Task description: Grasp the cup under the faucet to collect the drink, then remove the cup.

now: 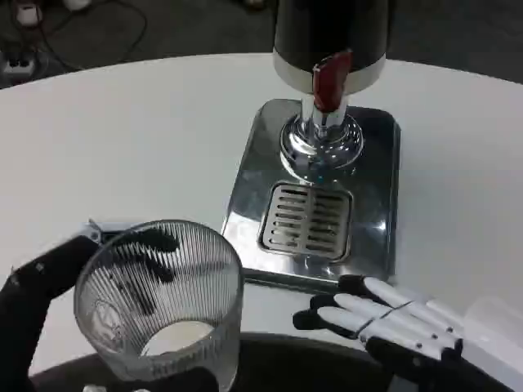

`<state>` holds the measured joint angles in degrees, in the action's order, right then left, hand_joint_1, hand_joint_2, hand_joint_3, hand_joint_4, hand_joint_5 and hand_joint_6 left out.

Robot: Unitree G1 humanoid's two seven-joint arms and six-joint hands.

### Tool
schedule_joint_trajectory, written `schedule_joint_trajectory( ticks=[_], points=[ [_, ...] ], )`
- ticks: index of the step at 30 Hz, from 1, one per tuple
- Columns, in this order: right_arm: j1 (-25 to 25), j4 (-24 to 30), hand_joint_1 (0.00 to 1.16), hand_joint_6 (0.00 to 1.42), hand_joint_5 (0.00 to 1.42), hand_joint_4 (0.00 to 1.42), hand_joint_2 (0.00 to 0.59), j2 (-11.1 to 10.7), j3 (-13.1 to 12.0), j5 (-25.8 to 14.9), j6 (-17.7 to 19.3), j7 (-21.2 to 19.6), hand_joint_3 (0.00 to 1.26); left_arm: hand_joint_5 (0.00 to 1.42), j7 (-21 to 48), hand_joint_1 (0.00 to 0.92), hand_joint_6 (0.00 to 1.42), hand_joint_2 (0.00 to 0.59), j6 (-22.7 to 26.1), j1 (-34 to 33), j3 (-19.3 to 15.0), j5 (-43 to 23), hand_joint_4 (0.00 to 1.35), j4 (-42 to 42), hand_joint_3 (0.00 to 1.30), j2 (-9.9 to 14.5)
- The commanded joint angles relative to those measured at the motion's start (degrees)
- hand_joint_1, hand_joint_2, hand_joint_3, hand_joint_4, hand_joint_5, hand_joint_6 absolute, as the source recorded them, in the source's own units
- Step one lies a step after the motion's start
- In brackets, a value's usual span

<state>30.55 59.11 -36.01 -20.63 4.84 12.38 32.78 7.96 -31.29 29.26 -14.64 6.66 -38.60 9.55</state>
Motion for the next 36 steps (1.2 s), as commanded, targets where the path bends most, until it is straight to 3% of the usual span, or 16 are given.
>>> schedule_joint_trajectory(
  ticks=[1, 20, 36],
  points=[
    [0.5, 0.9, 0.52, 0.00, 0.00, 0.08, 0.448, 0.0, -0.2, -0.6, 1.0, -0.9, 0.14, 0.85, -0.2, 0.800, 0.82, 0.037, 0.2, 0.0, -0.1, -1.3, 0.76, -1.2, 0.73, 0.0],
    [-0.1, 0.9, 0.52, 0.00, 0.00, 0.08, 0.448, -0.3, 0.0, -0.8, -0.3, -1.5, 0.14, 0.85, -0.5, 0.800, 0.83, 0.037, 1.4, -2.5, -0.7, -0.9, 0.77, -0.3, 0.74, 0.1],
    [-3.2, 0.9, 0.52, 0.00, 0.00, 0.08, 0.448, -0.4, 1.4, 0.0, -4.5, -1.4, 0.14, 0.85, -1.1, 0.796, 0.84, 0.047, 0.3, -10.5, -3.4, 0.4, 0.78, 8.8, 0.74, 2.3]
  ],
)
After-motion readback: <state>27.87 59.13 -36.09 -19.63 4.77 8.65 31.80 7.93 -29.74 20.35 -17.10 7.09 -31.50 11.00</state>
